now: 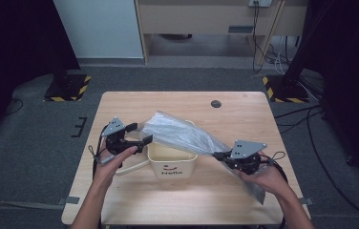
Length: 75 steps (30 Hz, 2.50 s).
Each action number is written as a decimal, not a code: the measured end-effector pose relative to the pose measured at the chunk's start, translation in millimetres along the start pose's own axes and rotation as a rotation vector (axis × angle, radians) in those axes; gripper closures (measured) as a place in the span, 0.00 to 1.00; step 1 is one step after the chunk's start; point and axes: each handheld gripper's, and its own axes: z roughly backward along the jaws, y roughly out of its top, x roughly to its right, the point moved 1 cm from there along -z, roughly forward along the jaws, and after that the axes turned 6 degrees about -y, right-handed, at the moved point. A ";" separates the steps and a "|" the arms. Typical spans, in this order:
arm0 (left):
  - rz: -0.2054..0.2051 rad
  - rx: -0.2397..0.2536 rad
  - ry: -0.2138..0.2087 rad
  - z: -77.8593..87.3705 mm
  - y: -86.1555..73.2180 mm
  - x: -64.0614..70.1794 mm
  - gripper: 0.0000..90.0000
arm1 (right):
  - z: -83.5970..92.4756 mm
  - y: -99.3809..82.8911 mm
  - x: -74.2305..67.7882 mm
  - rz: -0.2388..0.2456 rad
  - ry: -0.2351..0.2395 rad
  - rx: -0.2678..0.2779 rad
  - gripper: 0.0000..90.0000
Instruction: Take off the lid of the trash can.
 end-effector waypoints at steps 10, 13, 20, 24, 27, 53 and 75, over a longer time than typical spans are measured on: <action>0.003 -0.040 -0.006 -1.6 -2.9 1.3 0.45 | -4.8 3.3 0.7 -0.001 0.001 -0.005 1.00; 0.017 -0.042 -0.005 -2.0 -2.6 0.4 0.51 | -5.7 3.5 0.3 -0.002 0.002 -0.004 1.00; -0.003 -0.038 -0.005 -2.7 -1.5 5.5 0.66 | -6.1 3.3 0.6 -0.002 0.001 -0.004 1.00; -0.011 -0.029 -0.009 -2.7 -2.3 8.6 0.78 | -6.4 3.6 0.3 -0.003 0.001 -0.002 1.00; -0.023 -0.023 0.004 -1.8 -1.9 12.2 0.86 | -6.7 3.8 0.5 -0.004 -0.001 -0.002 1.00; -0.034 0.055 0.065 56.0 1.5 16.4 0.99 | -31.2 36.2 -3.1 -0.047 -0.042 0.037 0.99; -0.038 0.082 0.149 90.2 -6.5 -0.2 0.99 | -37.8 48.8 -12.3 -0.103 -0.050 0.067 0.43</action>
